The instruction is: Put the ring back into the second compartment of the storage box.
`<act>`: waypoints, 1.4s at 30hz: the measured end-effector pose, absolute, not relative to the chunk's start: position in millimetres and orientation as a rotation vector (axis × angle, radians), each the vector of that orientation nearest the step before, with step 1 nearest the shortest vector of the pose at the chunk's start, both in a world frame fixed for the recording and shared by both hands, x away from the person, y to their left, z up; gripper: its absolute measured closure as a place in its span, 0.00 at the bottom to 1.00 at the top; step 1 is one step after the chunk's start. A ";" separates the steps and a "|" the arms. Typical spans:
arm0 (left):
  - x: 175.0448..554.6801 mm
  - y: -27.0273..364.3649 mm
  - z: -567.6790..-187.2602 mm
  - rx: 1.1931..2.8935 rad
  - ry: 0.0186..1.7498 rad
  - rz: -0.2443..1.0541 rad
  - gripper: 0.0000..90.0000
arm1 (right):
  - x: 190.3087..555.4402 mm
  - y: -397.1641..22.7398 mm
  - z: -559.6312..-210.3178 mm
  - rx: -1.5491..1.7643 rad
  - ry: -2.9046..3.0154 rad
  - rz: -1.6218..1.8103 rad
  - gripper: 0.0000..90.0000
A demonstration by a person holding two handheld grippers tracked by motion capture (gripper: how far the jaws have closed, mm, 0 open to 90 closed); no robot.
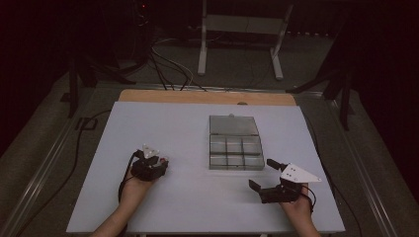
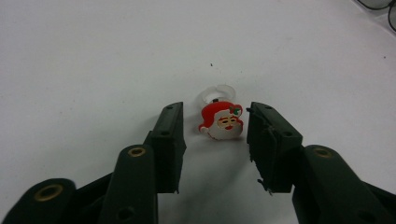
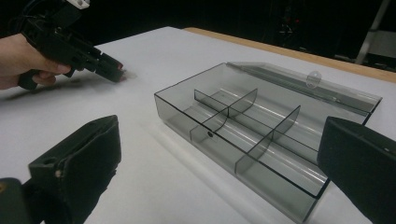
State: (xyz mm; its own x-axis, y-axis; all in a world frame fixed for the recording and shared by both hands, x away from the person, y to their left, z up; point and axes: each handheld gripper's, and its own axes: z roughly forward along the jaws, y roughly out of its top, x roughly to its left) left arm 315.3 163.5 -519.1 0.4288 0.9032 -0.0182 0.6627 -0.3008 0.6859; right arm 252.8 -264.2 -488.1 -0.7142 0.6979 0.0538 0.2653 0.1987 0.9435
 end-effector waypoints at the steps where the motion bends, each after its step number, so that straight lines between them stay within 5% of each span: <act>1: 315.5 163.5 -519.0 2.064 1.315 0.498 0.67 | 252.7 -264.4 -488.1 0.902 2.092 1.525 0.00; 21: 322.3 163.5 -520.0 2.074 1.290 0.498 0.79 | 253.1 -264.0 -488.7 0.907 2.094 1.516 0.00; 42: 320.7 163.4 -512.8 2.090 1.258 0.494 0.82 | 253.0 -264.8 -488.5 0.912 2.091 1.518 0.00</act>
State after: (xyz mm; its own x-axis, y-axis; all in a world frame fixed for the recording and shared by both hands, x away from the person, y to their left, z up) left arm 320.7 163.4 -512.8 0.4711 0.8821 -0.0082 0.6411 -0.3360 0.6900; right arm 253.0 -264.8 -488.5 -0.7079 0.7041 0.0557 0.2710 0.1979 0.9420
